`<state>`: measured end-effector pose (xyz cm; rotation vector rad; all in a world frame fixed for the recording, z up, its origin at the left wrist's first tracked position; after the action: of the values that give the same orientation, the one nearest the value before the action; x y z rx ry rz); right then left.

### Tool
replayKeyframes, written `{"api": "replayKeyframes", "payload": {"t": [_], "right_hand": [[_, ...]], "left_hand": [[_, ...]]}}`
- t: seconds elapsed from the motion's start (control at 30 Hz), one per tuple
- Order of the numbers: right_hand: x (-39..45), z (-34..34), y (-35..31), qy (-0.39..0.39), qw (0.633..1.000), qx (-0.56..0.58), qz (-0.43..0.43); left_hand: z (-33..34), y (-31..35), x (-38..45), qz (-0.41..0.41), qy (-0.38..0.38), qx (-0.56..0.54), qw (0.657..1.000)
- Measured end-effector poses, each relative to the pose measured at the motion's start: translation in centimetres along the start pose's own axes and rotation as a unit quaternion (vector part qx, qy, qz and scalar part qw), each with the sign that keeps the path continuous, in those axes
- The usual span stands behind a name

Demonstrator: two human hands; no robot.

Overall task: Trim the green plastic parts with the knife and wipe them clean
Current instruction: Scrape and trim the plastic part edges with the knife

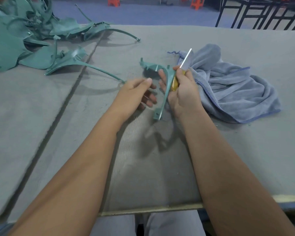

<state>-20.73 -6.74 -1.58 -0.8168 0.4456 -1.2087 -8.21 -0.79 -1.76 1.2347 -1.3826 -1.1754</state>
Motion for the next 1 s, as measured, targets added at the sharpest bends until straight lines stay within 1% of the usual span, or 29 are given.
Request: {"api": "replayKeyframes", "payload": {"t": [0.03, 0.13, 0.33, 0.4, 0.5, 0.53, 0.6, 0.63, 0.7, 0.73, 0.8, 0.83, 0.9, 1.0], "right_hand": [[0.0, 0.2, 0.3, -0.007, 1.0, -0.01, 0.016], [0.0, 0.4, 0.8, -0.025, 0.996, -0.079, 0.036], [-0.4, 0.4, 0.6, -0.051, 0.99, -0.13, 0.023], [-0.5, 0.5, 0.5, -0.03, 0.985, -0.172, -0.002], [-0.8, 0.4, -0.1, 0.016, 0.958, -0.277, -0.069], [-0.9, 0.5, -0.2, 0.013, 0.95, -0.301, -0.08], [-1.1, 0.8, 0.0, -0.022, 0.939, -0.335, -0.077], [-1.1, 1.1, 0.3, -0.044, 0.933, -0.351, -0.064], [-1.0, 1.5, 0.8, -0.073, 0.926, -0.369, -0.029], [-0.9, 1.6, 1.1, -0.074, 0.928, -0.364, -0.002], [-0.7, 1.4, 1.2, -0.063, 0.939, -0.335, 0.044], [-0.6, 1.2, 1.2, -0.058, 0.943, -0.325, 0.05], [-0.8, 0.9, 1.0, -0.057, 0.939, -0.338, 0.039], [-1.1, 1.1, 1.0, -0.078, 0.935, -0.346, 0.019]], "left_hand": [[0.3, 0.1, -0.1, 0.006, -0.026, -0.011, 1.0], [0.7, 0.1, -0.1, 0.02, -0.073, 0.037, 0.996], [0.0, -0.4, 0.4, -0.02, -0.125, 0.129, 0.984], [0.0, -0.3, 0.4, -0.006, -0.103, 0.113, 0.988], [-1.0, -0.6, 0.5, -0.005, 0.004, -0.001, 1.0], [-1.5, -0.7, 0.5, -0.002, 0.036, -0.003, 0.999], [-2.2, -0.7, 0.5, 0.001, 0.077, 0.069, 0.995], [-2.4, -0.7, 0.5, 0.003, 0.091, 0.1, 0.991], [-2.7, -0.9, 0.7, -0.02, 0.123, 0.104, 0.987], [-2.8, -1.0, 0.8, -0.03, 0.124, 0.087, 0.988], [-2.4, -1.0, 0.9, -0.03, 0.09, 0.038, 0.995], [-2.2, -1.0, 0.9, -0.022, 0.068, 0.01, 0.997], [-1.7, -0.7, 0.7, 0.001, 0.044, -0.028, 0.999], [-1.9, -0.6, 0.7, 0.0, 0.075, 0.007, 0.997]]}}
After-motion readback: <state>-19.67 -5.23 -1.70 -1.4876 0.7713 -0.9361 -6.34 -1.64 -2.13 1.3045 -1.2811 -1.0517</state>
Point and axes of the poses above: each hand's wrist, its own x-axis towards the middle knuckle, its own z-axis out of the palm, y = z × x, the point moved 4 cm from there along x, towards the middle knuckle, and after that the axes turned 15 degrees about -y, right-handed, at the moved point
